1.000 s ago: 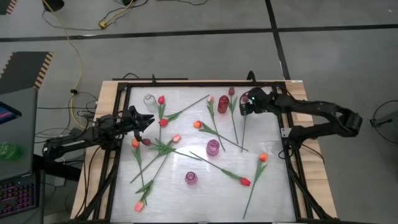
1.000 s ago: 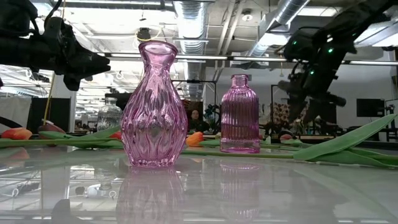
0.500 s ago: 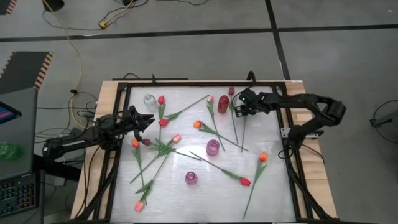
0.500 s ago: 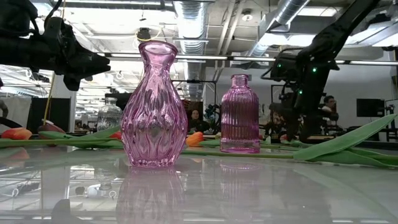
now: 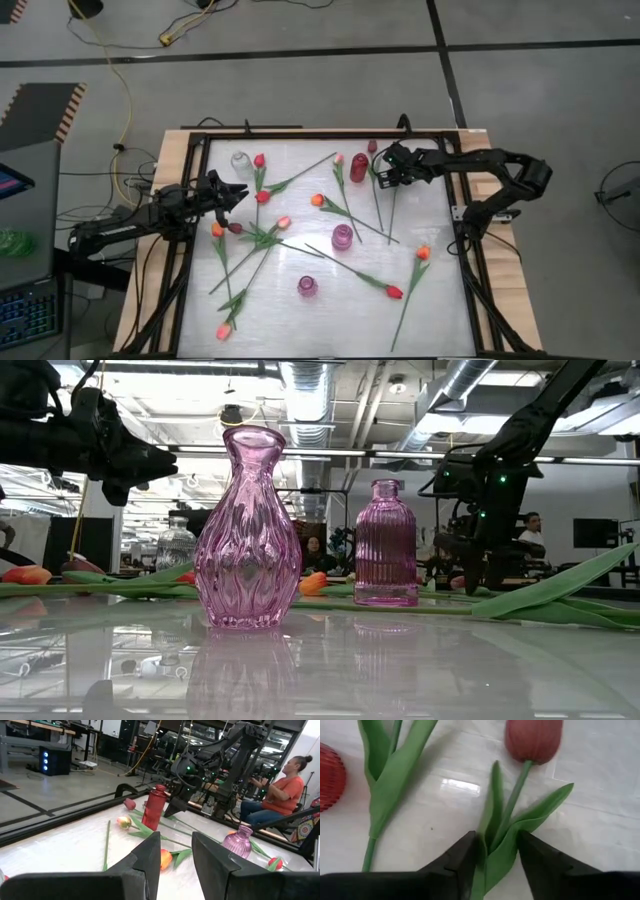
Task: Sort flowers into vase by color
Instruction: Put the top right dark red flower into the red vase
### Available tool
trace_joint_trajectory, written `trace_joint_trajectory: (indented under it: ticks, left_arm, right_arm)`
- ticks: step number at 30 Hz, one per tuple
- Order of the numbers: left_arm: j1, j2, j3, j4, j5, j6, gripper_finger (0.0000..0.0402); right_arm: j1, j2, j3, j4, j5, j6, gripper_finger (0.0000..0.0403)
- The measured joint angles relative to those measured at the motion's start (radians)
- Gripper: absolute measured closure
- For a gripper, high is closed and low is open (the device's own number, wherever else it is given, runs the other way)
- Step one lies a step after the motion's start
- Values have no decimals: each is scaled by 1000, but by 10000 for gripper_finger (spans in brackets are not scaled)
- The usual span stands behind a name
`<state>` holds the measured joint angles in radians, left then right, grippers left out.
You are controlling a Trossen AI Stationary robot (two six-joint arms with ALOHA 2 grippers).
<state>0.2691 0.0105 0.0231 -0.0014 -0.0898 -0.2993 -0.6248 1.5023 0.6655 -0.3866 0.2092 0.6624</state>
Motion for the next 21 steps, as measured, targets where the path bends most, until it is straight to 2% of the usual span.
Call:
trace_joint_trajectory:
  ticks: [7, 12, 16, 21]
  left_arm:
    - [0, 0, 0, 0, 0, 0, 303]
    - [0, 0, 0, 0, 0, 0, 303]
    - [0, 0, 0, 0, 0, 0, 303]
    - [0, 0, 0, 0, 0, 0, 303]
  right_arm:
    - [0, -3, -1, 2, 0, 0, 318]
    - [0, -3, -1, 3, 0, -5, 358]
    - [-15, -6, -1, 4, -2, -14, 371]
    - [-59, -47, -3, 2, -13, -21, 365]
